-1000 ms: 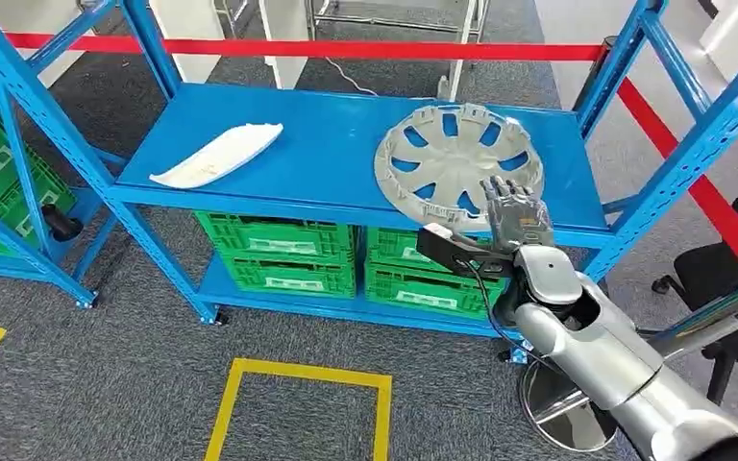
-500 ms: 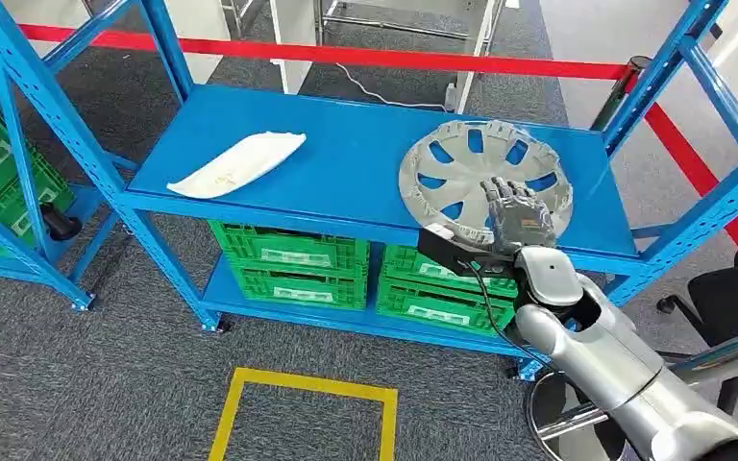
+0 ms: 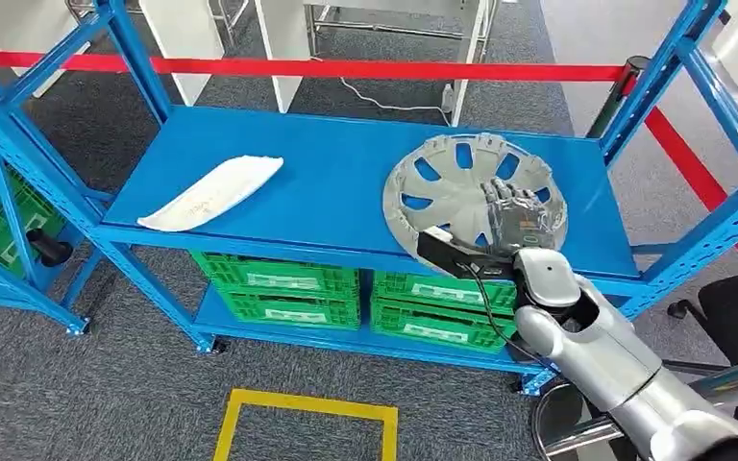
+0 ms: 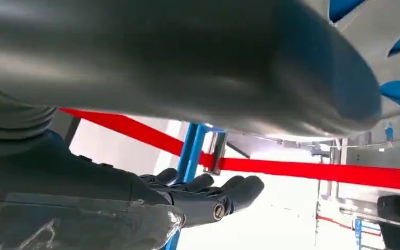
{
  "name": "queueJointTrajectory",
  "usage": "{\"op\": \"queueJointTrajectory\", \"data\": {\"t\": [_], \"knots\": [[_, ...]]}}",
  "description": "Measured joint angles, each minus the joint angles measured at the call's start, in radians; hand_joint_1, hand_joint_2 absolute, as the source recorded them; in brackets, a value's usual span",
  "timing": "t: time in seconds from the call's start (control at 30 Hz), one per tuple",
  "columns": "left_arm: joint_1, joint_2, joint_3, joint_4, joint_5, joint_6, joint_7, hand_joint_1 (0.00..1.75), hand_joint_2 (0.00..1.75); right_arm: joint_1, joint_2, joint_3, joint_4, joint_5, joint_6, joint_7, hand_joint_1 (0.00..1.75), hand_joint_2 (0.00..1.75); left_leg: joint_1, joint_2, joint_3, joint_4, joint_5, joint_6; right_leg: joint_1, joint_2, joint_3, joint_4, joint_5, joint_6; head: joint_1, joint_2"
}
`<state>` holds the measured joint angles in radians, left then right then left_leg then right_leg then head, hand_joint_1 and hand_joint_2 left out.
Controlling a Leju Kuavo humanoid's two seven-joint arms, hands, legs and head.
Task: Take the parts from the cabinet and place them on the table.
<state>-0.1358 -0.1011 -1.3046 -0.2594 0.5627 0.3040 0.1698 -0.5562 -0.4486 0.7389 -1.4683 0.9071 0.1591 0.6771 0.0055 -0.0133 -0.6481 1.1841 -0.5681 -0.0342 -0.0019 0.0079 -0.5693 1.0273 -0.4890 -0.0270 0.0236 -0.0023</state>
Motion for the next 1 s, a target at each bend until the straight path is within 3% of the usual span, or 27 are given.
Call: {"op": "queueJointTrajectory", "data": {"t": [0.03,0.07,0.1,0.13,0.17,0.2,0.23,0.47,0.6,1.0], "knots": [[-0.001,0.000,0.000,0.000,0.000,0.000,-0.002,0.00,0.00,-0.001,0.000,0.000,0.000,0.001,0.005,0.000,0.00,0.00,0.001,0.000,0.019,-0.082,0.074,0.002,-0.001,0.000,0.015,0.002,-0.011,0.003,0.001,0.000],[0.001,0.001,0.000,0.000,0.000,0.000,-0.005,0.00,0.00,0.001,0.000,0.000,0.001,0.003,0.007,0.000,0.00,0.00,-0.002,-0.001,0.027,-0.110,0.102,0.007,-0.002,-0.001,0.022,-0.002,-0.019,0.009,0.002,0.000],[0.001,0.001,0.001,0.000,0.001,0.000,-0.007,0.00,0.00,0.000,0.000,0.001,0.001,0.003,0.011,0.000,0.00,0.00,-0.008,0.001,0.013,-0.125,0.070,0.014,-0.001,0.001,0.024,0.002,-0.020,0.012,-0.002,0.000],[0.001,0.001,0.001,0.000,0.000,-0.001,-0.008,0.00,0.00,0.001,0.000,0.002,0.001,0.003,0.011,0.000,0.00,0.00,-0.010,0.002,0.021,-0.140,0.091,0.030,0.000,0.002,0.018,0.007,-0.027,0.022,-0.005,0.000],[0.003,0.002,0.001,0.000,0.000,-0.003,-0.007,0.00,0.00,0.007,0.000,0.000,0.000,-0.002,0.007,0.000,0.00,0.00,-0.012,0.002,0.020,-0.138,0.090,0.038,-0.001,0.001,0.021,0.005,-0.032,0.028,0.001,0.000],[0.004,0.002,0.002,0.001,0.000,-0.004,-0.008,0.00,0.00,0.007,0.000,0.000,0.000,-0.011,-0.001,0.000,0.00,0.00,-0.008,0.002,0.019,-0.141,0.094,0.040,0.000,-0.001,0.021,0.011,-0.039,0.027,0.001,0.000],[0.003,0.001,0.003,0.001,0.000,-0.004,-0.008,0.00,0.00,0.008,-0.002,-0.001,0.000,-0.022,-0.013,0.000,0.00,1.75,-0.009,0.000,0.018,-0.140,0.092,0.038,0.000,-0.002,0.020,0.009,-0.036,0.020,0.002,0.000],[0.003,-0.001,0.007,0.001,-0.003,0.010,-0.009,0.00,0.00,0.009,-0.002,-0.004,0.000,-0.055,-0.050,0.000,0.00,1.75,-0.011,-0.001,0.019,-0.140,0.084,0.051,0.000,-0.002,0.029,-0.008,-0.036,0.023,0.003,0.000],[0.003,-0.001,0.007,0.001,-0.006,0.011,-0.009,0.00,0.00,0.009,-0.003,-0.004,0.000,-0.073,-0.056,0.000,0.00,1.75,-0.011,-0.001,0.019,-0.140,0.084,0.051,0.000,-0.002,0.030,-0.011,-0.036,0.032,0.003,0.000],[0.003,-0.003,0.008,0.001,-0.009,0.011,-0.006,0.00,0.00,0.012,-0.008,-0.003,0.000,-0.094,-0.060,0.000,0.00,1.75,-0.011,-0.001,0.025,-0.145,0.087,0.047,0.001,-0.002,0.030,-0.010,-0.036,0.032,0.003,0.000]]}}
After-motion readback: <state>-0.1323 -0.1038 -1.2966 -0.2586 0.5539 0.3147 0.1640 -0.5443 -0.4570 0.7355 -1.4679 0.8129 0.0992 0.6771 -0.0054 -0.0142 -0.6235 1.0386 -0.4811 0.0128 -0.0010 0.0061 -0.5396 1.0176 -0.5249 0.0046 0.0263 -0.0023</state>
